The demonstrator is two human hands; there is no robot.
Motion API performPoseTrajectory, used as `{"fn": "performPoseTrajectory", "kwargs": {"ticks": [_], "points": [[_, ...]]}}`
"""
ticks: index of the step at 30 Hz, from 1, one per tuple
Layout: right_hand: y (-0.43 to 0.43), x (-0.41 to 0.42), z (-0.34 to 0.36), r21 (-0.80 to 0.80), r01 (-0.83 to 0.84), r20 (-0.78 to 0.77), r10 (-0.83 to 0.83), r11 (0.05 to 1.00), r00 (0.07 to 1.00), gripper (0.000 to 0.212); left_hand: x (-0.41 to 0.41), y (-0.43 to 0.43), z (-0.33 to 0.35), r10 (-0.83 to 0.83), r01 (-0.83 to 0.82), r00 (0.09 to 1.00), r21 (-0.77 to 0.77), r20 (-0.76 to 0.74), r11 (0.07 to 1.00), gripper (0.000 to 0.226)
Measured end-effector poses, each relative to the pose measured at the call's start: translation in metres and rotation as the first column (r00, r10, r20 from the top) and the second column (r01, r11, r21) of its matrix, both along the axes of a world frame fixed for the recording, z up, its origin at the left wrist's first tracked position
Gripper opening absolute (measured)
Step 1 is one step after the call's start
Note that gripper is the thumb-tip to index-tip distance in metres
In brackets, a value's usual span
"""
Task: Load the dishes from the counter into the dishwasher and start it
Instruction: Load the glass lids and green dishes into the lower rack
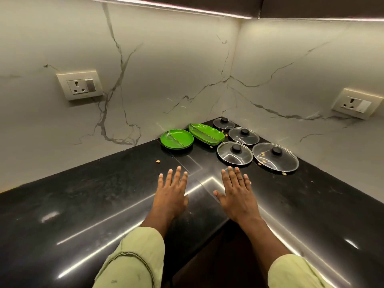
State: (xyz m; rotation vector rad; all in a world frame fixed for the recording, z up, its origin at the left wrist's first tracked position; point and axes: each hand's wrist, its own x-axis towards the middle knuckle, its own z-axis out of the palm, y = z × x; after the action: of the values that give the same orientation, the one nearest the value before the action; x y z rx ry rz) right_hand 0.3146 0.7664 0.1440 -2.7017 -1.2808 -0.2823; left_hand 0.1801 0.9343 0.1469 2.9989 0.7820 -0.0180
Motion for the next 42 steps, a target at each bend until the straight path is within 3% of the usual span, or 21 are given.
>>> {"fn": "performPoseTrajectory", "kwargs": {"ticks": [4,10,14,23,28,34,38,42], "points": [[0.035,0.020,-0.010,-0.021,0.015,-0.022,-0.015,1.000,1.000,0.073,0.024,0.034,-0.009,-0.007,0.006,1.000,-0.023,-0.027,1.000,0.075],[0.080,0.058,-0.016,-0.041,-0.031,-0.026,0.030,0.999,0.999,0.090,0.057,0.074,-0.017,0.019,-0.022,0.998,-0.054,-0.056,0.998,0.076],[0.114,0.084,-0.019,-0.049,-0.066,-0.049,0.064,0.997,0.997,0.074,0.078,0.101,-0.027,0.049,-0.068,0.987,-0.128,-0.152,0.989,0.089],[0.197,0.151,-0.028,-0.129,-0.235,-0.084,0.225,0.964,0.971,0.074,0.140,0.150,-0.042,0.082,-0.155,0.946,-0.215,-0.314,0.964,0.117],[0.240,0.181,-0.044,-0.185,-0.315,-0.100,0.301,0.931,0.948,0.069,0.174,0.168,-0.060,0.035,-0.247,0.864,-0.362,-0.503,0.899,0.126],[0.290,0.209,-0.063,-0.277,-0.412,-0.136,0.389,0.868,0.911,0.065,0.197,0.167,-0.061,0.107,-0.332,0.850,-0.366,-0.516,0.869,0.104],[0.319,0.222,-0.073,-0.315,-0.460,-0.156,0.433,0.830,0.888,0.064,0.195,0.170,-0.064,0.101,-0.356,0.829,-0.380,-0.549,0.854,0.130],[0.333,0.225,-0.077,-0.362,-0.499,-0.183,0.465,0.787,0.866,0.045,0.197,0.168,-0.062,0.100,-0.366,0.821,-0.384,-0.562,0.847,0.130]]}}
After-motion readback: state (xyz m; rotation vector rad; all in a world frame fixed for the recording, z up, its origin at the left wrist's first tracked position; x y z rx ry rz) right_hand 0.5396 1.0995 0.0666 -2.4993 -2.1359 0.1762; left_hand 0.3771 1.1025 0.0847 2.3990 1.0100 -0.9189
